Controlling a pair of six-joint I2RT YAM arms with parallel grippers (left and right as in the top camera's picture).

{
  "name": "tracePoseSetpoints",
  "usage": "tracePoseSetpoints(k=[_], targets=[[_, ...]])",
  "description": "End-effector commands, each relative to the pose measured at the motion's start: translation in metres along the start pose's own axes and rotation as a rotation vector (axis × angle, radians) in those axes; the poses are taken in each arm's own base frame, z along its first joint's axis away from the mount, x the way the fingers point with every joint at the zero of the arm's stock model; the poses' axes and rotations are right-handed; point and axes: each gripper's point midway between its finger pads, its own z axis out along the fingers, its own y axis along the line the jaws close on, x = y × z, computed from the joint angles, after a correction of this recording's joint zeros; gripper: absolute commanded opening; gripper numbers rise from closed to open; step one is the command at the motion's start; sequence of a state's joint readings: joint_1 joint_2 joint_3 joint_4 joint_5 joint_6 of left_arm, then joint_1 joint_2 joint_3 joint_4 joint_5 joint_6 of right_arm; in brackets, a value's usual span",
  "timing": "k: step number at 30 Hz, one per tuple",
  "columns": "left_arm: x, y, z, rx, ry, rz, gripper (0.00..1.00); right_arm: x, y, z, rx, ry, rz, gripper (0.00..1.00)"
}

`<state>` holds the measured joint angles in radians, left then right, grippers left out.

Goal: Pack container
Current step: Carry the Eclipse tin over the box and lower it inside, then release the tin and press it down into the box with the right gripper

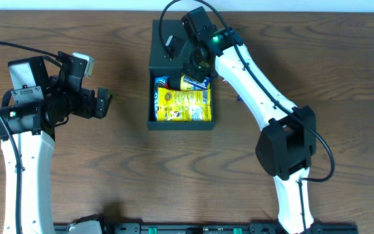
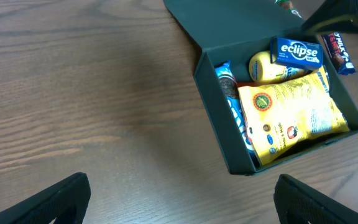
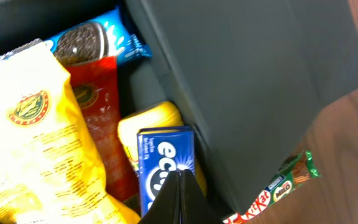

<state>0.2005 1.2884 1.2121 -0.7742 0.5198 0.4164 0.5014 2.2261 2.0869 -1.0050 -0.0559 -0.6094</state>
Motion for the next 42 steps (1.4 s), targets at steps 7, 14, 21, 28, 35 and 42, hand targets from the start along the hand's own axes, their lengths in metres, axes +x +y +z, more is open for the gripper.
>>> tracePoseSetpoints(k=[7,14,21,28,35,42], targets=[[-0.002,0.000,-0.003,-0.004,-0.009,0.013,0.95,0.016,-0.037,0.005,-0.041,-0.073,0.176,0.02],[-0.002,0.000,-0.003,-0.004,-0.010,0.013,0.95,0.020,-0.014,0.017,-0.253,-0.129,0.214,0.01],[-0.002,0.000,-0.003,-0.004,-0.010,0.013,0.95,0.021,-0.011,0.021,-0.268,-0.125,0.199,0.01],[-0.002,0.000,-0.003,-0.004,-0.010,0.014,0.95,0.030,-0.010,0.038,-0.274,-0.092,0.210,0.01],[-0.002,0.000,-0.003,-0.004,-0.010,0.014,0.95,0.033,-0.008,0.047,-0.284,-0.078,0.213,0.01],[-0.002,0.000,-0.003,-0.004,-0.010,0.014,0.95,0.035,-0.002,0.046,-0.298,-0.065,0.213,0.01]])
